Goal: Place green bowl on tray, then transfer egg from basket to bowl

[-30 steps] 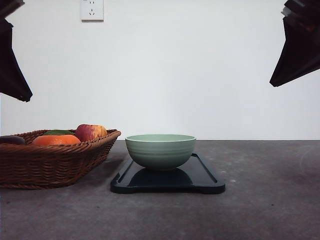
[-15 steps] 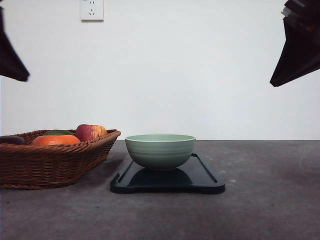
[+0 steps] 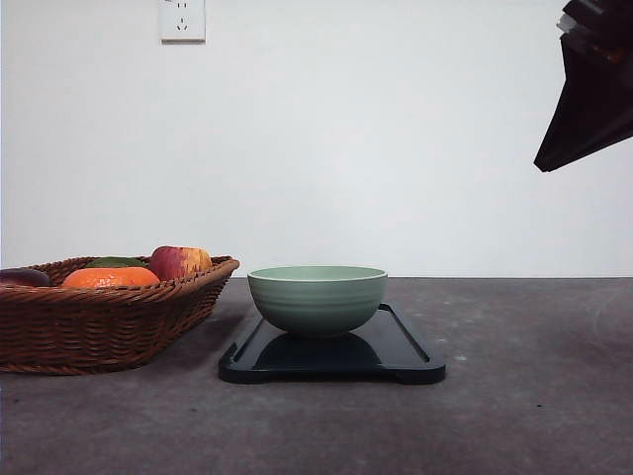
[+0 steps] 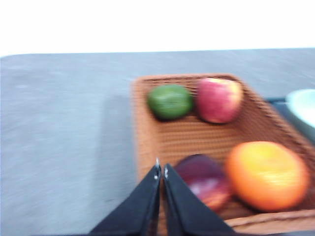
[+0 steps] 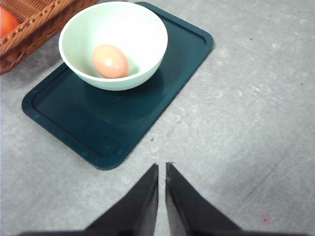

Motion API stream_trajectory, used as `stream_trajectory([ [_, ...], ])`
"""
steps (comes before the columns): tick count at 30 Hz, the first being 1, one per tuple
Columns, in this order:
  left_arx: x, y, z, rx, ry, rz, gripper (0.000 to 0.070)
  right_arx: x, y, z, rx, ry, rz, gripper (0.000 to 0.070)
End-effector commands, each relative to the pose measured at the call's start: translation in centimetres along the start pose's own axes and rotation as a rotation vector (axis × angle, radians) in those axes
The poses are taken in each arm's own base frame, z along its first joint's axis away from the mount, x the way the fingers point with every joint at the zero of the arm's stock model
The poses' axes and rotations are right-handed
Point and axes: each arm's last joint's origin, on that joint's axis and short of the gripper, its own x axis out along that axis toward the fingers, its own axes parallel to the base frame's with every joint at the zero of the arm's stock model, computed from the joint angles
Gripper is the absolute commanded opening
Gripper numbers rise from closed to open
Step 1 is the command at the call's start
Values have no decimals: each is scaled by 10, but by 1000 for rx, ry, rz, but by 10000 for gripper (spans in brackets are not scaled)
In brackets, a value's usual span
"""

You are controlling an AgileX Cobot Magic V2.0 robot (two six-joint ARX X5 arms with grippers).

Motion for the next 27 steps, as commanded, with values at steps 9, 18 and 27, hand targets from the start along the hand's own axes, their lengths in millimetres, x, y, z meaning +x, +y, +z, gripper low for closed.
stream_trajectory([
  [9, 3, 7, -24, -10, -23, 74, 0, 1, 1, 2, -8, -10, 4, 16],
  [18, 3, 7, -23, -13, -24, 73, 0, 1, 0, 5, -11, -31, 1, 15],
  [27, 3, 7, -23, -13, -24, 73, 0, 1, 0, 7, -16, -58, -2, 16],
])
